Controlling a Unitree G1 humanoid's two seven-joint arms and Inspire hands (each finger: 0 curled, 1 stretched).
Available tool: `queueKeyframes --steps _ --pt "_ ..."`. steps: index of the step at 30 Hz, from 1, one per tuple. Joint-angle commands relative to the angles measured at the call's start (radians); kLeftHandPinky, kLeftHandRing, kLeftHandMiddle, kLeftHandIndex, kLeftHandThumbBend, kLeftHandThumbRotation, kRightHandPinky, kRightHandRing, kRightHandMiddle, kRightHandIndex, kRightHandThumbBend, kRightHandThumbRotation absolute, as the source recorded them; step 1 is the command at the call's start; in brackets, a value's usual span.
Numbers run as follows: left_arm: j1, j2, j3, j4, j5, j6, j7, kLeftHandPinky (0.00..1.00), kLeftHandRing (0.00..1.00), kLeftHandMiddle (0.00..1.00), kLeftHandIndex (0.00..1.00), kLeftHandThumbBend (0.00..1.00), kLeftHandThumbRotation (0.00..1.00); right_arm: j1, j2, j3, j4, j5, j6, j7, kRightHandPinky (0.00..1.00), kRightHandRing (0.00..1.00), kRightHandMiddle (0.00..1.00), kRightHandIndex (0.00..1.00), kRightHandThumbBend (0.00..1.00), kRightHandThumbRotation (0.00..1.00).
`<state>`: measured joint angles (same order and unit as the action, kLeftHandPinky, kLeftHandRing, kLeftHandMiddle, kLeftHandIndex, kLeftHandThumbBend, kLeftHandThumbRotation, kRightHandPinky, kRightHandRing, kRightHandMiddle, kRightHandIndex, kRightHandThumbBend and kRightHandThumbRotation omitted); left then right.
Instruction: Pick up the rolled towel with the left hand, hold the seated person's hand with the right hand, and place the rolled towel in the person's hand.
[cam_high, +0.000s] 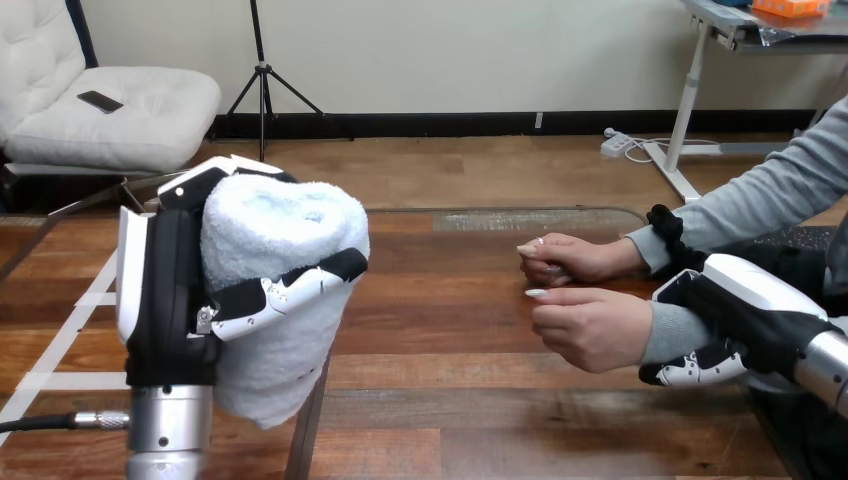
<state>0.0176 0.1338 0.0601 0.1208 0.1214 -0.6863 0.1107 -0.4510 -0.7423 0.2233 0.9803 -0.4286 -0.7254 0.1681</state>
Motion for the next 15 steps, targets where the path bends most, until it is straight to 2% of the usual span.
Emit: queueKeyframes --steps 1,15 --pt "-0.120 -0.015 0.008 0.055 -0.016 -0.036 0.008 0.29 0.34 0.39 0.39 0.70 0.00 -0.073 0.014 -0.029 -0.050 0.037 -0.028 0.002 0.15 0.19 0.25 0.27 0.45 0.00" --pt "-0.220 -0.015 0.006 0.223 0.010 -0.078 0.022 0.32 0.36 0.39 0.40 0.70 0.00 -0.071 0.017 -0.040 -0.085 0.069 -0.031 0.035 0.14 0.18 0.24 0.26 0.42 0.03"
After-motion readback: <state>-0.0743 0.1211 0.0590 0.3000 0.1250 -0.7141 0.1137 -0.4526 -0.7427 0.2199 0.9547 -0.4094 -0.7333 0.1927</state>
